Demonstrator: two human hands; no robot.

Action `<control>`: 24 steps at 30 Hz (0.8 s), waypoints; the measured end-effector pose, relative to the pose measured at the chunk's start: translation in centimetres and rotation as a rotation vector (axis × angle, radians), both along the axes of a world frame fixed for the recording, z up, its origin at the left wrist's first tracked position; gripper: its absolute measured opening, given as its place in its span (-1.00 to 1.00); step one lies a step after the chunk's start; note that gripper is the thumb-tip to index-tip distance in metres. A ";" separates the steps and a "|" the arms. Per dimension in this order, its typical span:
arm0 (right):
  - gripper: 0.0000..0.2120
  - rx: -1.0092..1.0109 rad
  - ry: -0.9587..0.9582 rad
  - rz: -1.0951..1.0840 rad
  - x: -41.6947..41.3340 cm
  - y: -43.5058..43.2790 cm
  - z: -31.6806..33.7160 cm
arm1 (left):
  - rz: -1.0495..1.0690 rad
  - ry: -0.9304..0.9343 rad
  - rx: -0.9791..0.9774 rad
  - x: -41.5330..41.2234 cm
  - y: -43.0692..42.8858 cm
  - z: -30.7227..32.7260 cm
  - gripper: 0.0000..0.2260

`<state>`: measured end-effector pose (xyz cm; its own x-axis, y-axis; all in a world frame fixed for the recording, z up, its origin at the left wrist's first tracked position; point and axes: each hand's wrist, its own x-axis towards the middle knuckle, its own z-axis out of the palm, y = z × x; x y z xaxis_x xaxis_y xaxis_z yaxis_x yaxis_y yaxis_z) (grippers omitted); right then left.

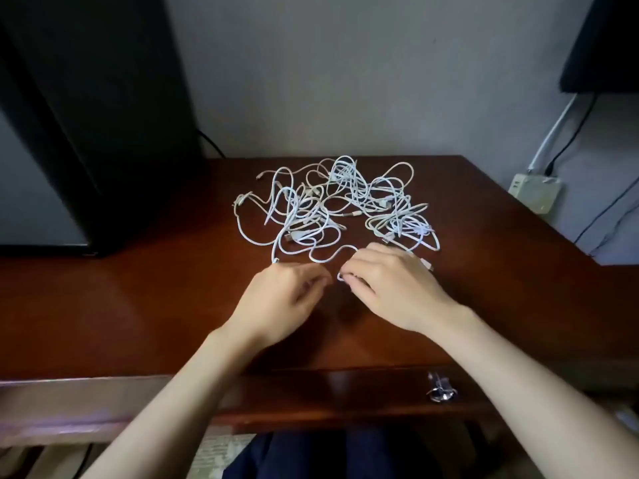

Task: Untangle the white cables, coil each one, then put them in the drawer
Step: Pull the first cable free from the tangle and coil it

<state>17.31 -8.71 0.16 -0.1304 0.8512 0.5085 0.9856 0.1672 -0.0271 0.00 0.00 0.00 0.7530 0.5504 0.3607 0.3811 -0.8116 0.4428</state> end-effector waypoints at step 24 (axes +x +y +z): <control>-0.61 -0.386 0.116 -0.336 8.2 4.8 -2.4 | 0.141 0.652 -0.052 6.7 5.2 -1.3 -0.54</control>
<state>25.55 -3.89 -2.25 0.2210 0.9645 0.1446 0.9699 -0.2018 -0.1364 6.72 5.21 -1.29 0.7276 0.6636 -0.1737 0.6846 -0.7184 0.1231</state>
